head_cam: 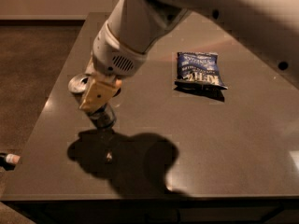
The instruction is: Knock redbull can over
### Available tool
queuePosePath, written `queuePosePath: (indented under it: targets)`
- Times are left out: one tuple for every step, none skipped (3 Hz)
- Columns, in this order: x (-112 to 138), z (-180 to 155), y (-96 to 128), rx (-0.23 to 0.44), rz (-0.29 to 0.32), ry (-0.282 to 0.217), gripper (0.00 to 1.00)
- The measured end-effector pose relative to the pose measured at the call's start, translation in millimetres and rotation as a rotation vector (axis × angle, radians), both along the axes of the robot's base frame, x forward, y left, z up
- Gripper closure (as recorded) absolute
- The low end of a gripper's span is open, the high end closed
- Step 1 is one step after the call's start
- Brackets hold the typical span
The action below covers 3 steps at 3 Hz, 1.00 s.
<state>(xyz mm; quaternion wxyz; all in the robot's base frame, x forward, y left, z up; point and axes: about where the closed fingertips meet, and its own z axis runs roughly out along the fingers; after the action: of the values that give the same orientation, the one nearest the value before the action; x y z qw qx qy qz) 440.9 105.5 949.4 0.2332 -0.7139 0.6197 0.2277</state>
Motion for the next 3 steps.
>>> queuePosePath:
  targets:
    - [31.4,3.6,-32.5,-0.132,-0.059,-0.077,1.0]
    - [49.0,-2.7,-60.0,-0.261,-0.056,-0.135,1.0]
    - [54.6,-15.7,-82.5,-0.369,0.016,-0.16,1.0]
